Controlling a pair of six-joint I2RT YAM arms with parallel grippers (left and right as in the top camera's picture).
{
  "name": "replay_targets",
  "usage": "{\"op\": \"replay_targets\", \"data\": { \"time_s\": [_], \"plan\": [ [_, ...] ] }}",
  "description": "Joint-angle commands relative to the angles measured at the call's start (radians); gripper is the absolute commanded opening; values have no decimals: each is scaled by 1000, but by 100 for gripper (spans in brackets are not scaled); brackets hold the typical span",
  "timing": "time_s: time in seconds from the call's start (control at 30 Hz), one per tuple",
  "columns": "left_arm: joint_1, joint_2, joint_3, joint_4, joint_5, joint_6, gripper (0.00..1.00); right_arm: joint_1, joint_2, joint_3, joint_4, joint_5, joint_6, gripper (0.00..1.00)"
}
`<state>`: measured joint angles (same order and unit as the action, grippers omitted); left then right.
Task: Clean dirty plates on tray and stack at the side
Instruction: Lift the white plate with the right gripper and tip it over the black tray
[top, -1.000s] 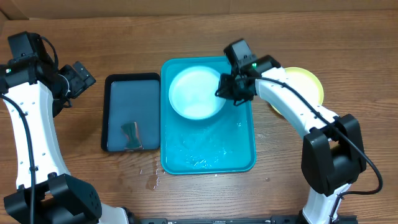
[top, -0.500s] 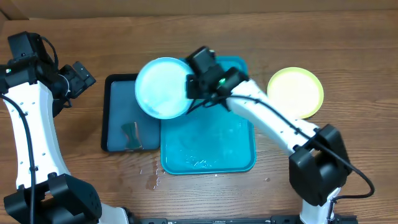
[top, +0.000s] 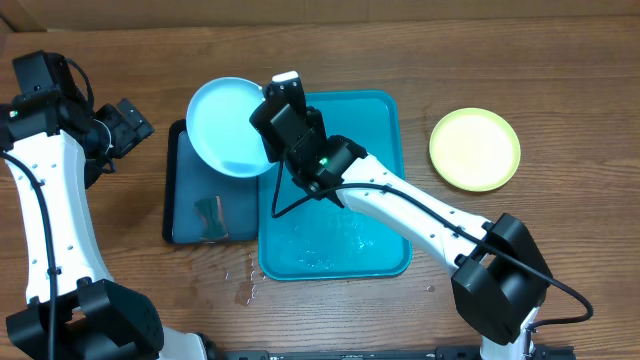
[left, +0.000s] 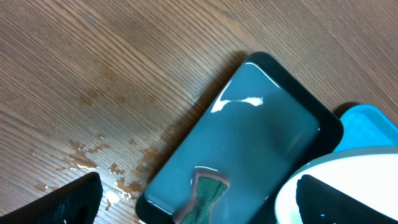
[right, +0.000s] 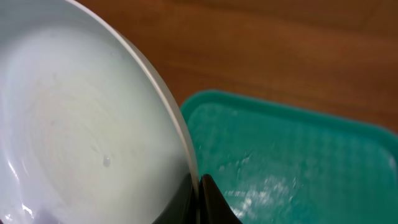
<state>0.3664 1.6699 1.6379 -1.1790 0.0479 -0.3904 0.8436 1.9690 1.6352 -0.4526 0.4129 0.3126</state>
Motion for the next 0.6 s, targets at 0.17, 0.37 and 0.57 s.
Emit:
{"op": "replay_targets", "data": {
  "time_s": [0.17, 0.37, 0.57],
  "plan": [
    [0, -13, 18, 2, -7, -10, 100, 70, 6, 21, 171, 232, -307, 4],
    [0, -13, 18, 2, -7, -10, 100, 123, 6, 21, 349, 326, -578, 4],
    [0, -13, 18, 2, -7, -10, 100, 173, 6, 21, 558, 388, -861, 4]
  ]
}}
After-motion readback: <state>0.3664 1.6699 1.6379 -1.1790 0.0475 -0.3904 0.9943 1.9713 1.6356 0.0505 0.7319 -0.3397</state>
